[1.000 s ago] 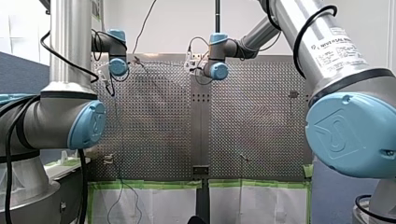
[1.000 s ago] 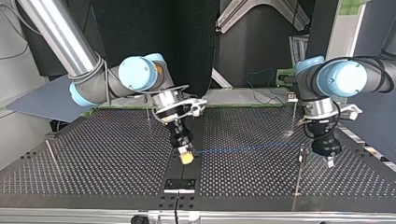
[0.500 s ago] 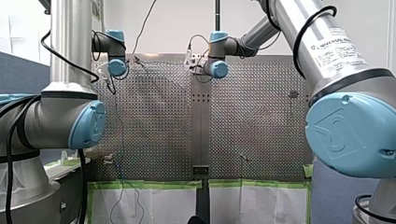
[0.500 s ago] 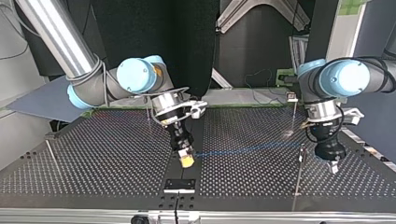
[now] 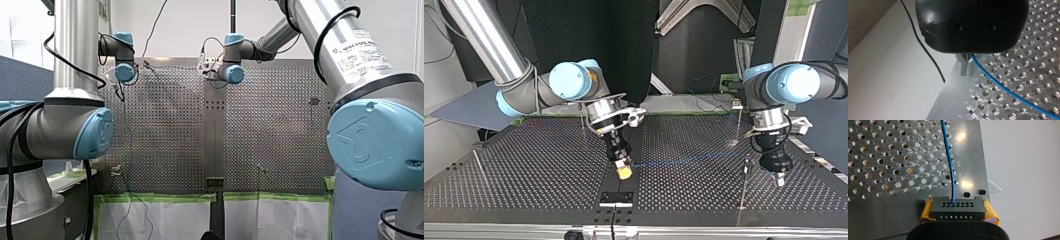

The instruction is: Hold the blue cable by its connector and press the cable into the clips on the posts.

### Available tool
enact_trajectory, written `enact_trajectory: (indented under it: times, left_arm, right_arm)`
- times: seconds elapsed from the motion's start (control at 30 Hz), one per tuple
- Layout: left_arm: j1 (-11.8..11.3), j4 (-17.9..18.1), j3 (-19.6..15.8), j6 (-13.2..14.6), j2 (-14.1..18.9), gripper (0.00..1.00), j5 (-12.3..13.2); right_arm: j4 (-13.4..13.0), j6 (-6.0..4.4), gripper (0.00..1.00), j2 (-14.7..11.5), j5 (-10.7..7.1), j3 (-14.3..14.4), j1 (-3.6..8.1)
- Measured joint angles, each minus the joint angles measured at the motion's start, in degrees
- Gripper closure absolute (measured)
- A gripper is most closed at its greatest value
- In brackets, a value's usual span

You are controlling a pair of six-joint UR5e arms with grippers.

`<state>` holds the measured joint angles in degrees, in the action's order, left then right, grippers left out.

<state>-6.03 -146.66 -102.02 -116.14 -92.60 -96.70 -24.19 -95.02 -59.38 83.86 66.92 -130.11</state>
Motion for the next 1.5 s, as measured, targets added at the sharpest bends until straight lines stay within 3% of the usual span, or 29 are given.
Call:
enact_trajectory:
  times: [0.07, 0.1, 0.17, 0.6, 0.8, 1.13, 1.5]
  left_arm:
    - [-0.02, -0.02, 0.01, -0.22, 0.00, 0.30, 0.15]
    - [-0.05, -0.07, 0.01, -0.26, 0.00, 0.30, 0.08]
    - [-0.08, -0.33, 0.01, -0.26, 0.00, 0.01, -0.29]
    - [0.27, -5.74, 0.03, 2.94, 0.13, 0.01, -4.33]
    - [0.52, -8.54, 0.00, 4.85, 0.35, 0.01, -4.68]
    - [0.50, -13.60, -3.83, 6.61, 4.78, 0.01, -2.00]
    - [2.59, -18.74, -7.51, 8.26, 9.91, 0.01, 2.18]
  right_arm:
    - [0.05, 0.00, 1.00, 0.00, 0.00, 0.00, -0.01]
    - [0.06, 0.00, 1.00, 0.00, 0.00, 0.00, 0.00]
    - [0.10, 0.00, 1.00, 0.00, 0.00, 0.01, -0.01]
    - [0.26, 0.00, 1.00, 0.00, 0.00, -0.01, 0.04]
    - [0.23, 0.00, 1.00, 0.00, 0.00, -0.01, 0.04]
    - [0.18, 0.00, 1.00, 0.00, 0.00, 0.01, 0.06]
    - [0.35, 0.07, 1.00, 0.00, 0.00, 0.00, -0.20]
